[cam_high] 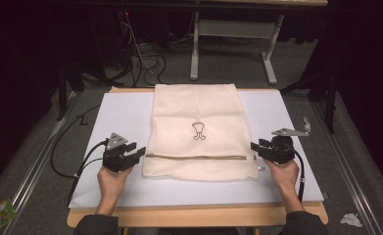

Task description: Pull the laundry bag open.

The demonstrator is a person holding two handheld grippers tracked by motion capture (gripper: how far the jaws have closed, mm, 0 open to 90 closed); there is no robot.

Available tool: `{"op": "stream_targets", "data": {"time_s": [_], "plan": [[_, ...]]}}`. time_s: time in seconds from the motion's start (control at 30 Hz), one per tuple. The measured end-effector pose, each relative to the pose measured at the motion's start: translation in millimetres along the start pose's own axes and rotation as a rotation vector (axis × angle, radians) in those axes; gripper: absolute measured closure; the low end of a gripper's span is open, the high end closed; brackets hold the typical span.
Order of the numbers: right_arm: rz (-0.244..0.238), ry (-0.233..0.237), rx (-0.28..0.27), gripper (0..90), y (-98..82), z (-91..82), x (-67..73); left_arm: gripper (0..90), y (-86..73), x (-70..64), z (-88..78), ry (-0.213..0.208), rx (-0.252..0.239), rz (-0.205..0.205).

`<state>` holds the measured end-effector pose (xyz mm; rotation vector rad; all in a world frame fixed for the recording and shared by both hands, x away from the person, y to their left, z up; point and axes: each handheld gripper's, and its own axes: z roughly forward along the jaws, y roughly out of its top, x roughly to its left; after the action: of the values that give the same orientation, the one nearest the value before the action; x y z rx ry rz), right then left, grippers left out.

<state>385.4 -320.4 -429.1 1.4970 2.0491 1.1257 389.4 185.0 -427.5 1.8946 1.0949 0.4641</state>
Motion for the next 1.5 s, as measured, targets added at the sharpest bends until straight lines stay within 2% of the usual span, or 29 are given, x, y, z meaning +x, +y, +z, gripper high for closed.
{"op": "stream_targets", "data": {"time_s": [0.23, 0.47, 0.73, 0.9, 1.0, 1.13, 1.23, 1.37, 1.5], "plan": [[0.009, 0.001, -0.042, 53.2, 1.6, -12.8, -5.1, 52.5, 2.2, 5.6, -8.8, 0.017, -0.029, -0.004], [0.019, -0.035, -0.101, 49.0, 0.5, -23.8, -12.8, 49.7, 1.9, 10.0, -14.3, 0.028, -0.051, -0.009], [0.041, -0.051, -0.136, 44.0, -3.4, -33.5, -22.3, 46.5, -0.5, 16.5, -22.0, 0.048, -0.088, -0.005], [0.05, -0.055, -0.148, 42.8, -6.5, -37.2, -27.7, 45.7, -3.8, 22.8, -26.2, 0.05, -0.111, -0.02], [0.058, -0.06, -0.154, 42.5, -8.3, -39.3, -30.0, 46.0, -6.9, 25.6, -28.8, 0.051, -0.137, -0.005], [0.07, -0.064, -0.163, 42.3, -10.5, -41.6, -33.4, 46.3, -9.2, 29.3, -29.3, 0.068, -0.133, -0.009], [0.076, -0.066, -0.168, 42.7, -12.1, -42.9, -35.5, 46.0, -11.0, 32.1, -28.7, 0.059, -0.128, -0.021], [0.09, -0.074, -0.142, 43.3, -14.7, -43.9, -39.9, 44.9, -14.5, 34.9, -26.7, 0.065, -0.107, -0.038], [0.107, -0.076, -0.135, 43.7, -18.5, -46.4, -44.3, 43.0, -16.8, 40.2, -24.8, 0.06, -0.101, -0.087]]}}
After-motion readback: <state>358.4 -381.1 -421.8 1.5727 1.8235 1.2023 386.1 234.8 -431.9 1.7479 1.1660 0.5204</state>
